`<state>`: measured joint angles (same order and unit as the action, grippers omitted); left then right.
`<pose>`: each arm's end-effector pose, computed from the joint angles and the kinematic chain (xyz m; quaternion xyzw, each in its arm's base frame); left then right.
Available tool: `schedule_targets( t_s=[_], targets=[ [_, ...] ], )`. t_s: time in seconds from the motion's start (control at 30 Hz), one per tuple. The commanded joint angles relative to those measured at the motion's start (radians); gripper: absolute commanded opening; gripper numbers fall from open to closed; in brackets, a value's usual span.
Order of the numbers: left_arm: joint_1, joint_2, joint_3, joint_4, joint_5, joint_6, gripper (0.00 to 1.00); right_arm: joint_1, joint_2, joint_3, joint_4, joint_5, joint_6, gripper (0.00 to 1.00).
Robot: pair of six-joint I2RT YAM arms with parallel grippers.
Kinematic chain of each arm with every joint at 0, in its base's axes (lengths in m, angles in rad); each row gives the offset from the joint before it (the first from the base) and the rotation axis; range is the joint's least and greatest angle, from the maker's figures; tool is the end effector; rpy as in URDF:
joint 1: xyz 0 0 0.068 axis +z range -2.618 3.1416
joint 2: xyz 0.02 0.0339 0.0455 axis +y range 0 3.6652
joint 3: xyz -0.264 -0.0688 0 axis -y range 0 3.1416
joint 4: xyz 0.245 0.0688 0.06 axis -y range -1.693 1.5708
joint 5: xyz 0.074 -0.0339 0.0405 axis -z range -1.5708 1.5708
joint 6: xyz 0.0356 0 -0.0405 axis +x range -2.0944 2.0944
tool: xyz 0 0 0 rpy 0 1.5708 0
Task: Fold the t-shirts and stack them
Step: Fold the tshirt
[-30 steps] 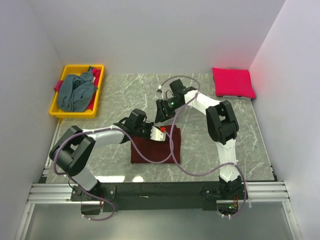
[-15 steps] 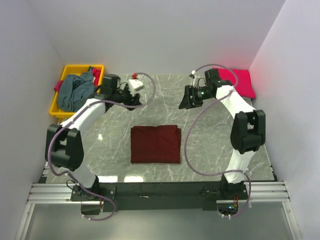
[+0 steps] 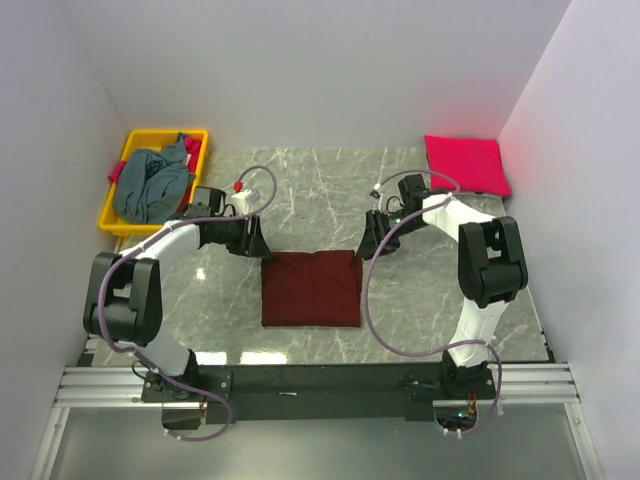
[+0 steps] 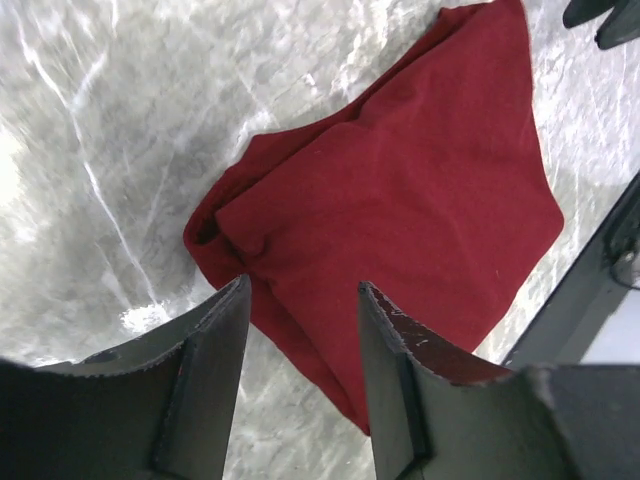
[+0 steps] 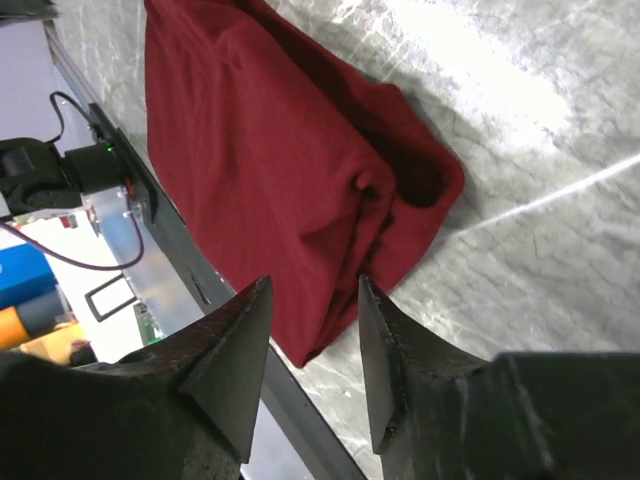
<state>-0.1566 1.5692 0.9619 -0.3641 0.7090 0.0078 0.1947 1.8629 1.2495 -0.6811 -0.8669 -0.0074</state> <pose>0.3046 -0.0716 0.2036 0.1757 0.8846 -0.3513 0.2515 0.3454 0.0958 0.1810 -0.1482 0.8885 0.4259 0.0855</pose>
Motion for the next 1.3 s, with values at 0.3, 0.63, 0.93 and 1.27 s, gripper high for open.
schedule_targets(
  t_s=[0.3,0.63,0.93,1.27],
  targets=[
    [0.003,0.087,0.001,0.074,0.001,-0.121,0.52,0.045,0.093,0.048,0.094,-0.055,0.055,0.46],
    [0.002,0.150,0.035,0.088,-0.003,-0.127,0.50,0.052,0.151,0.090,0.110,-0.049,0.078,0.47],
    [0.002,0.193,0.069,0.103,0.020,-0.141,0.42,0.052,0.165,0.096,0.123,-0.052,0.086,0.39],
    [0.006,0.150,0.069,0.073,-0.006,-0.114,0.01,0.037,0.116,0.082,0.120,-0.029,0.067,0.00]
  ],
)
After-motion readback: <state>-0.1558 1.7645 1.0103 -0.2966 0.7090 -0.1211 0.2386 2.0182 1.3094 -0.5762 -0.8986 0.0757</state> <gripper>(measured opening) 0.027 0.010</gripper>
